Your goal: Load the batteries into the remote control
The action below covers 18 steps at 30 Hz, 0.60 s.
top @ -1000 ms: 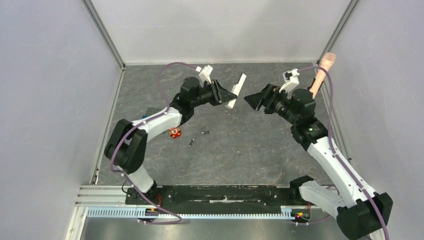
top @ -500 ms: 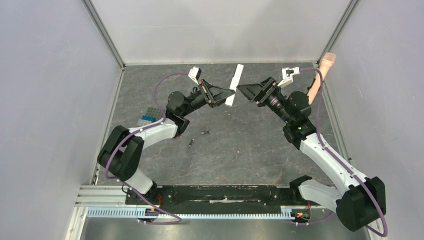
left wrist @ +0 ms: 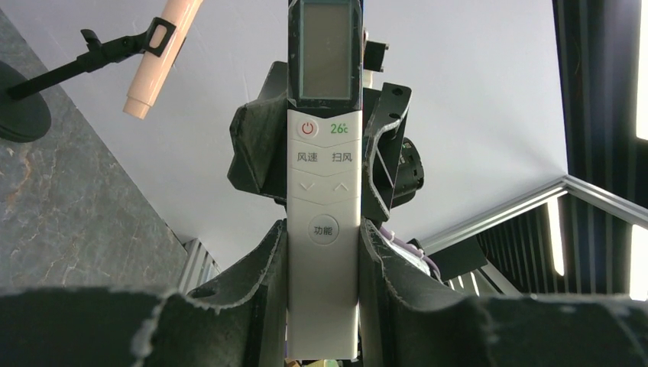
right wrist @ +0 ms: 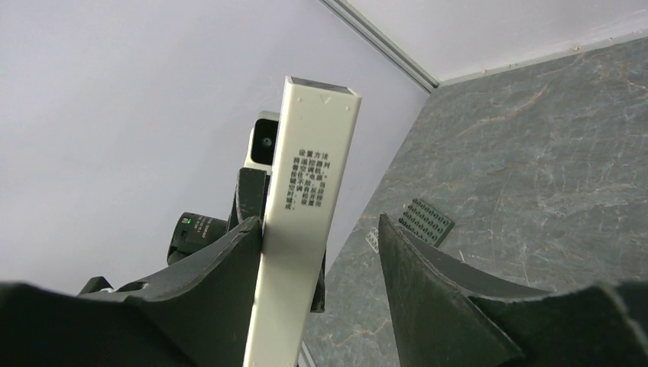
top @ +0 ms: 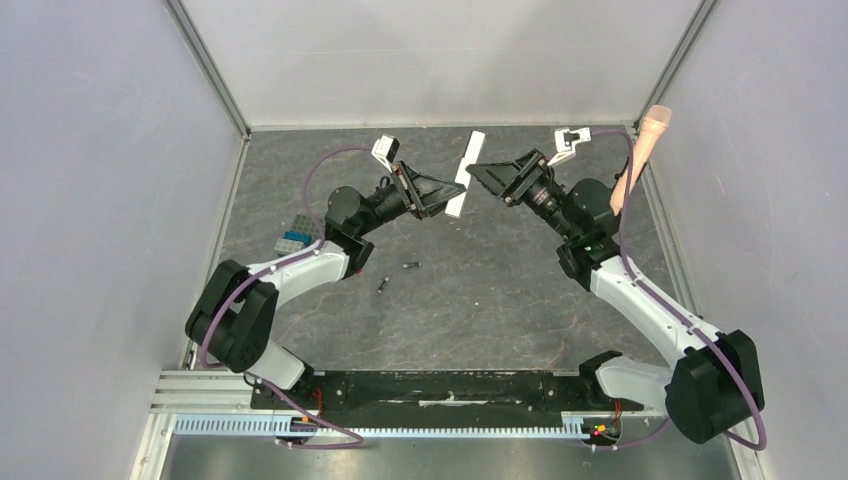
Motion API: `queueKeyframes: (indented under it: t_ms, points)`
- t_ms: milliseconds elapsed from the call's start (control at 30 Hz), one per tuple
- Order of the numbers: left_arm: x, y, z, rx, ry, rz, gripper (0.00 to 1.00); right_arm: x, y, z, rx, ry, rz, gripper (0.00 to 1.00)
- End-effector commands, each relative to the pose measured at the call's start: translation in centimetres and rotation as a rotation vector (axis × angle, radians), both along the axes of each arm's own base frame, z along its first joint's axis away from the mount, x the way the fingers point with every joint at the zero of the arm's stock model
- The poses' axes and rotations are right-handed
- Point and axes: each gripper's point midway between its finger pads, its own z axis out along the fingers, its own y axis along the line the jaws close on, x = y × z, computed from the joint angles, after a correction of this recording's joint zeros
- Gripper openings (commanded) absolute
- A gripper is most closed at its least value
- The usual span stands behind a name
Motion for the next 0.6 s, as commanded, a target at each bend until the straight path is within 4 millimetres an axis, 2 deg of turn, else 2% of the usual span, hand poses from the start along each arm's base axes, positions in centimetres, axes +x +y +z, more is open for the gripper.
queueKeyframes:
  t_ms: [0, 100, 233, 300, 400, 567]
  points:
    - [-2.5, 0.4, 2.3, -0.025, -0.109, -0.045, 0.02, -0.6, 0.5, 3.2, 0.023, -0.120, 0.025, 0.60]
    - [-2.5, 0.3, 2.2, -0.016, -0.114, -0.052, 0.02, -0.3, 0.8, 3.2, 0.019, -0.127, 0.029, 0.57]
    - [-2.8, -0.1, 1.7, 0.012, -0.117, -0.065, 0.03, 0.0, 1.3, 3.3, 0.003, -0.138, 0.040, 0.42]
    - [-3.5, -0.2, 1.7, 0.029, -0.163, -0.086, 0.11, 0.1, 1.6, 3.3, -0.017, -0.147, 0.048, 0.32]
    - [-3.8, -0.4, 0.6, 0.131, -0.246, -0.080, 0.28, 0.1, 1.8, 3.2, -0.087, -0.172, 0.059, 0.19]
    - [-3.6, 0.2, -2.2, 0.460, -0.453, -0.056, 0.40, 0.1, 1.9, 2.1, -0.356, -0.243, 0.081, 0.10]
